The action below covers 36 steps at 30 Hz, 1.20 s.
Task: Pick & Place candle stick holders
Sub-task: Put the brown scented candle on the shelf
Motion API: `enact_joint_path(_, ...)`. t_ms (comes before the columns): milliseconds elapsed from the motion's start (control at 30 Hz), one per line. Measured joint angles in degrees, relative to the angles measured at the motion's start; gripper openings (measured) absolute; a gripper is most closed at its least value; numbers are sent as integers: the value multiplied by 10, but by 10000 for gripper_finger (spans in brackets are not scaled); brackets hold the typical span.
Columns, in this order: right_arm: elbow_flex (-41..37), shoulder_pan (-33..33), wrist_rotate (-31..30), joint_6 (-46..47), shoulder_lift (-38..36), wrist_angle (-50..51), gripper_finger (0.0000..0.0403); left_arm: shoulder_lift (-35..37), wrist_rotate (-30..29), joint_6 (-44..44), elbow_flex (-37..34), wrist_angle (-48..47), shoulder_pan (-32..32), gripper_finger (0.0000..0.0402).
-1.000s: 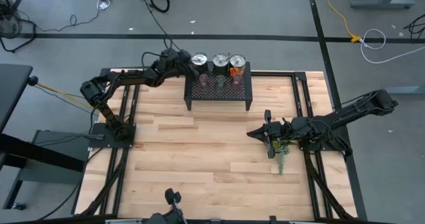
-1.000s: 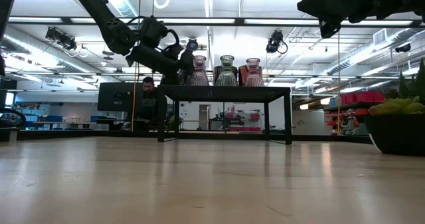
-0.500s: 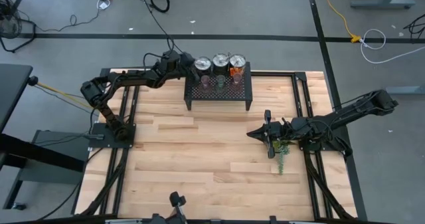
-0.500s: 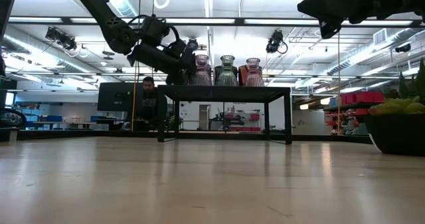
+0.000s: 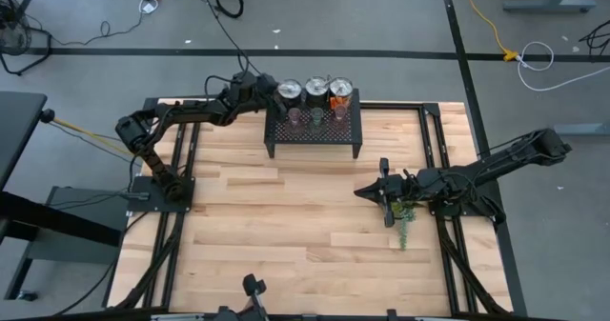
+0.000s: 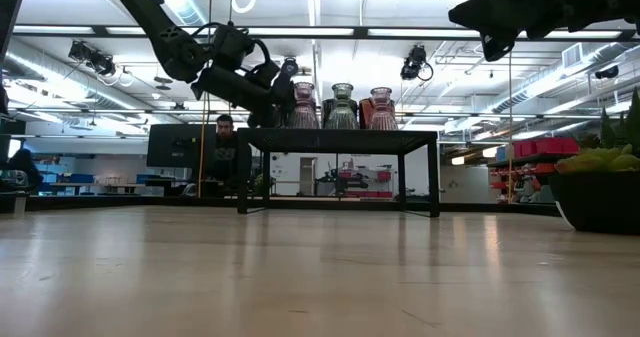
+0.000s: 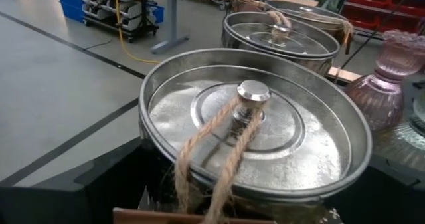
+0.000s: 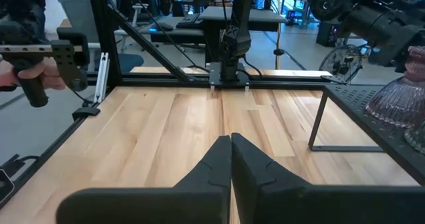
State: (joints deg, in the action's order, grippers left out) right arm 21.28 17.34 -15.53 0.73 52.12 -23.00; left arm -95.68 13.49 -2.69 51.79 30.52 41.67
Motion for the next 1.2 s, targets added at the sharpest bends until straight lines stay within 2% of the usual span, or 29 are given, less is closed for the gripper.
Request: enact_joint_path(1200,0,0,0,-1,0,3,8,9,20,-13,0,15,0,400)
